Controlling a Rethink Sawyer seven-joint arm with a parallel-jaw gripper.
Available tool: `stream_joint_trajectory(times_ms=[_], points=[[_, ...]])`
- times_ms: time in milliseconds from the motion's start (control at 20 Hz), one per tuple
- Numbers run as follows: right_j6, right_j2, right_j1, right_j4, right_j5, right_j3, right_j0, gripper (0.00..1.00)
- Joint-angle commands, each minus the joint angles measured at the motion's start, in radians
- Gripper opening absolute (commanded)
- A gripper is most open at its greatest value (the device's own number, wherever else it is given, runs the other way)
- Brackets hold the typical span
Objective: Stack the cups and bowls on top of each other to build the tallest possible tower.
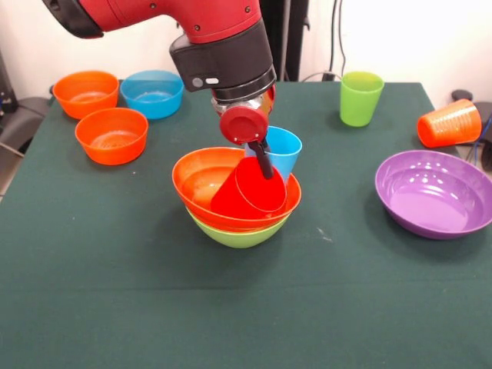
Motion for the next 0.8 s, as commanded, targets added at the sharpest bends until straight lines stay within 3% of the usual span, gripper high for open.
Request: stream_joint_trajectory(times_ms=[50, 800], points=[[-0.047, -0.07, 0.005, -0.079, 0.073, -0.062, 0.044, 0.0], [-0.033, -0.088, 0.001, -0.087, 0.079, -0.071, 0.065, 0.0]])
